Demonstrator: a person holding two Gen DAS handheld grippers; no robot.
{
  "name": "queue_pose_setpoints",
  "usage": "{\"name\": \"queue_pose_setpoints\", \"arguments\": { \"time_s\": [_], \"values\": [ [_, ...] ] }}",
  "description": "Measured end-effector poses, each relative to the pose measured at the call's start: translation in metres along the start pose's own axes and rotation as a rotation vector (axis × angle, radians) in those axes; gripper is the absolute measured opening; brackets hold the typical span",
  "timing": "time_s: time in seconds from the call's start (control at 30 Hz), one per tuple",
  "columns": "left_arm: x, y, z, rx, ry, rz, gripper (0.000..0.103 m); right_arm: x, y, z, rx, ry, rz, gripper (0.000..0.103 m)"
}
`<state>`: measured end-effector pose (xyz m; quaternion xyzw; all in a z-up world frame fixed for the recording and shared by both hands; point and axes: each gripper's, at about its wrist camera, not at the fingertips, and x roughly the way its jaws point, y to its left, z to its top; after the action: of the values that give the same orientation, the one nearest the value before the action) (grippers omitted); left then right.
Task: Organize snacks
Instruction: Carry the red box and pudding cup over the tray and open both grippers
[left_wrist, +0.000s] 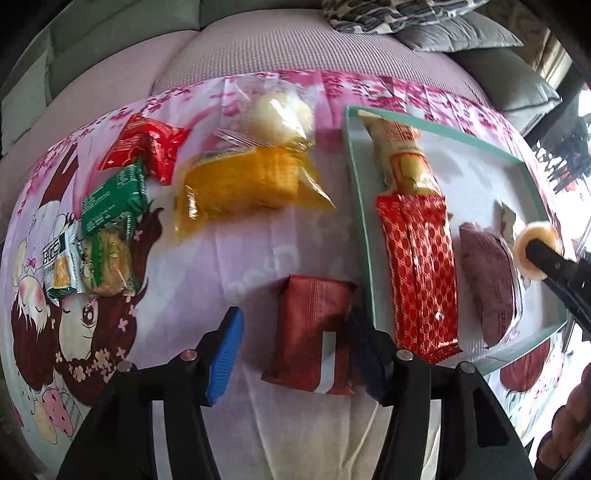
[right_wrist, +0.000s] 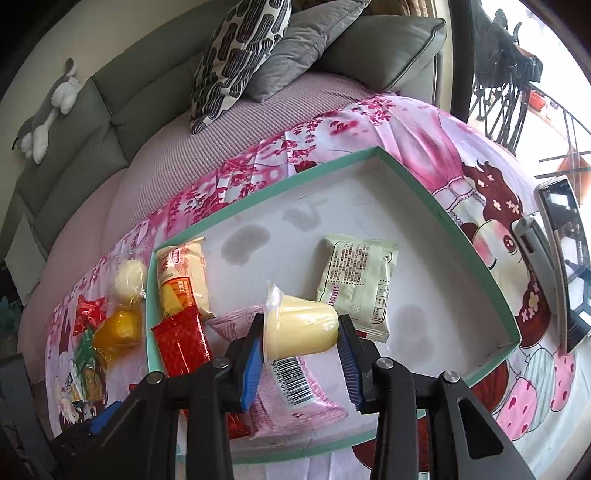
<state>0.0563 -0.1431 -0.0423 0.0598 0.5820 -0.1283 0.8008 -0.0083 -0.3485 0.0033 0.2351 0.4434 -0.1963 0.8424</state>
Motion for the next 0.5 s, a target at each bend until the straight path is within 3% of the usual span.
{"name": "queue_pose_setpoints", "arguments": {
  "time_s": [0.17,0.5],
  "values": [
    [0.0005,-0.0004,0.0005,-0.001,-0.003,0.026,0.067,0.0022,-0.002,0.0008,0.009,0.008,0.012,0.04],
    [0.0062,-0.0007,-0.0033,-0.001,0.012,0.021,0.062,0.007,-0.0037,0.0001,0.025,0.02,0.027,0.04]
  ]
}}
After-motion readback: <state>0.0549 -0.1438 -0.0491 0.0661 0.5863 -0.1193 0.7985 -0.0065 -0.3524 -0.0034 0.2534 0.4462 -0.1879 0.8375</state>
